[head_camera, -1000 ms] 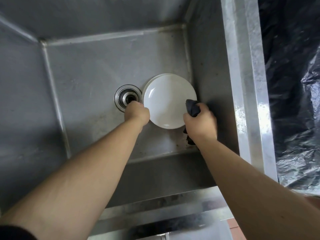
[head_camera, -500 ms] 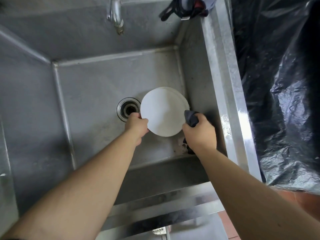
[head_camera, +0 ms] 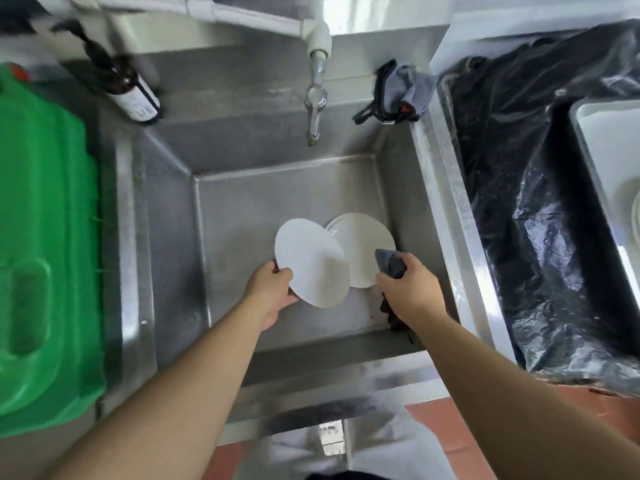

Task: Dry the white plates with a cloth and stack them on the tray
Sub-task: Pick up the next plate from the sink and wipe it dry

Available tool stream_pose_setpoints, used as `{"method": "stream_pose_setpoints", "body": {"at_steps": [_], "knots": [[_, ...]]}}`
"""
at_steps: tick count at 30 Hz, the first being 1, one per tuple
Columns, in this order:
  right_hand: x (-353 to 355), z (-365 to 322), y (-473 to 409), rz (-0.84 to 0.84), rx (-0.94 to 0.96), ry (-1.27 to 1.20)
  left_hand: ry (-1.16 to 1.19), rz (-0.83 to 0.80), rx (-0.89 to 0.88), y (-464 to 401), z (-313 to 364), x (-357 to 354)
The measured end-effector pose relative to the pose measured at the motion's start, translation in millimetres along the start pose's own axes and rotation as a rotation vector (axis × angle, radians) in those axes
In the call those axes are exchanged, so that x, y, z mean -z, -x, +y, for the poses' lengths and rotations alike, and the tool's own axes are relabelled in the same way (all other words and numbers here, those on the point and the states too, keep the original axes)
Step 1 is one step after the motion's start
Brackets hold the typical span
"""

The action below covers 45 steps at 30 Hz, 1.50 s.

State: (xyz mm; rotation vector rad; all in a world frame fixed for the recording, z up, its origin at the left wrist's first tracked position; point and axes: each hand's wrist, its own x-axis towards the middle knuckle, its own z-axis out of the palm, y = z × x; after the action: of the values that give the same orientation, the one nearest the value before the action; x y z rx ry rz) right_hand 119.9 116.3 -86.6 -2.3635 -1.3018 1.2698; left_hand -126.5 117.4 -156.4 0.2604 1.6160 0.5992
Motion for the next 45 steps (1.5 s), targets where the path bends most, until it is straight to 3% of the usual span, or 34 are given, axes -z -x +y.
{"method": "stream_pose_setpoints", "body": {"at_steps": [9, 16, 20, 23, 29, 33, 37, 41, 45], "knots": [[24, -89, 80, -0.106, 0.127, -0.344, 0.235, -0.080, -0.208, 125, 55, 68], [65, -161, 119, -0.168, 0.520, -0.101, 0.315, -0.045, -0.408, 204, 90, 78], [88, -183, 133, -0.025, 0.888, 0.169, 0.397, -0.064, -0.469, 248, 103, 69], [105, -190, 139, 0.069, 1.054, 0.314, 0.420, -0.094, -0.528, 277, 107, 57], [132, -191, 156, 0.239, 1.198, 0.341, 0.448, -0.090, -0.666, 316, 115, 39], [137, -190, 184, 0.181, 1.269, 0.291, 0.409, -0.097, -0.747, 332, 121, 34], [131, -209, 217, 0.133, 1.479, 0.312, 0.272, -0.128, -0.821, 343, 124, 30], [131, -247, 236, 0.317, 1.586, 0.328, 0.256, -0.147, -0.877, 355, 130, 40], [138, -289, 248, 0.580, 1.531, 0.287, 0.288, -0.183, -0.956, 377, 143, 64]]}}
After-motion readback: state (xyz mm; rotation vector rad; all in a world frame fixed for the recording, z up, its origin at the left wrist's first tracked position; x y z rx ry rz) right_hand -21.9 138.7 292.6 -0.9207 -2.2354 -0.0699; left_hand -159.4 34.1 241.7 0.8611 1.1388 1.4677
